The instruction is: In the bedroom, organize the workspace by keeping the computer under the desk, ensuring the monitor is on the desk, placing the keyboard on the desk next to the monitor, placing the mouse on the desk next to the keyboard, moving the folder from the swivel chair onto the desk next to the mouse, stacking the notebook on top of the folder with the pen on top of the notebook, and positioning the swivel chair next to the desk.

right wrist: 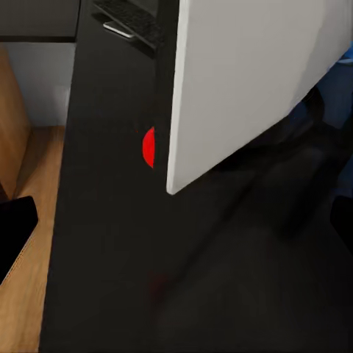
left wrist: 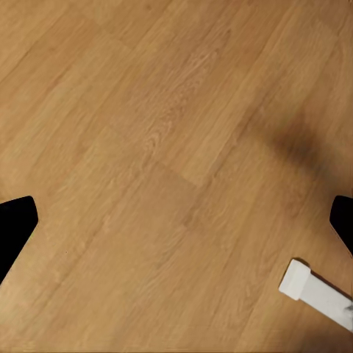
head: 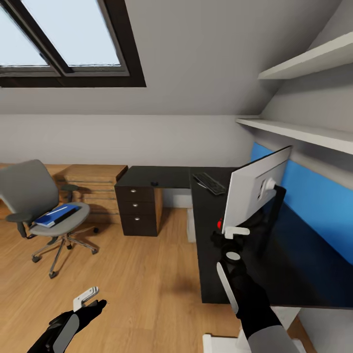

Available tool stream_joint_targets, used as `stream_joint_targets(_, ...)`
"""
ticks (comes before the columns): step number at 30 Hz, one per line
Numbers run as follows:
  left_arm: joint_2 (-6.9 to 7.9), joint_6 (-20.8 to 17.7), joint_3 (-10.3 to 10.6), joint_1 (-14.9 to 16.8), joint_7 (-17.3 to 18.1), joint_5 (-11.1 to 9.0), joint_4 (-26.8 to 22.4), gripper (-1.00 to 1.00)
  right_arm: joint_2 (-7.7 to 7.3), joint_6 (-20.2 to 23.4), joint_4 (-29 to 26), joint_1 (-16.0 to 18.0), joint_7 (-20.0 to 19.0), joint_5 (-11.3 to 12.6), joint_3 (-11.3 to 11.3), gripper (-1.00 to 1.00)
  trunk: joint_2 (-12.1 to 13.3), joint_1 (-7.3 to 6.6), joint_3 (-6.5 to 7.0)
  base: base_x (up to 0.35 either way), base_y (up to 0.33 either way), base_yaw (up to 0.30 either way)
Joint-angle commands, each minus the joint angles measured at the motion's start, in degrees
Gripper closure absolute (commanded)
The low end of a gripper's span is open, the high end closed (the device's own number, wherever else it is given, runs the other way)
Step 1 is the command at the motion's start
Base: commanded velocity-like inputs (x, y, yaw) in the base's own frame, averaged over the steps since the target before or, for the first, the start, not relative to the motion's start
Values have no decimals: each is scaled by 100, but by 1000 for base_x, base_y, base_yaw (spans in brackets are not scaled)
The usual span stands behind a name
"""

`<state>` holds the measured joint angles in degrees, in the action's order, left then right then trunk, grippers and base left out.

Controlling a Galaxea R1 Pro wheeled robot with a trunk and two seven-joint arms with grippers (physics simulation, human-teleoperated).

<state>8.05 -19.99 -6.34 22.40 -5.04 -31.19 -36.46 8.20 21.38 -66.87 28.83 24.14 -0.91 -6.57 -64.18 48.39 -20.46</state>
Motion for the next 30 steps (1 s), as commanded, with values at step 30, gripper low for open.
stream_joint_targets(30, -75, -38, 19, 1, -41, -71, 51, -100, -11, -1721, 24, -87, 1143, -837, -2, -100, -5, 2, -7, 115, 20, 0)
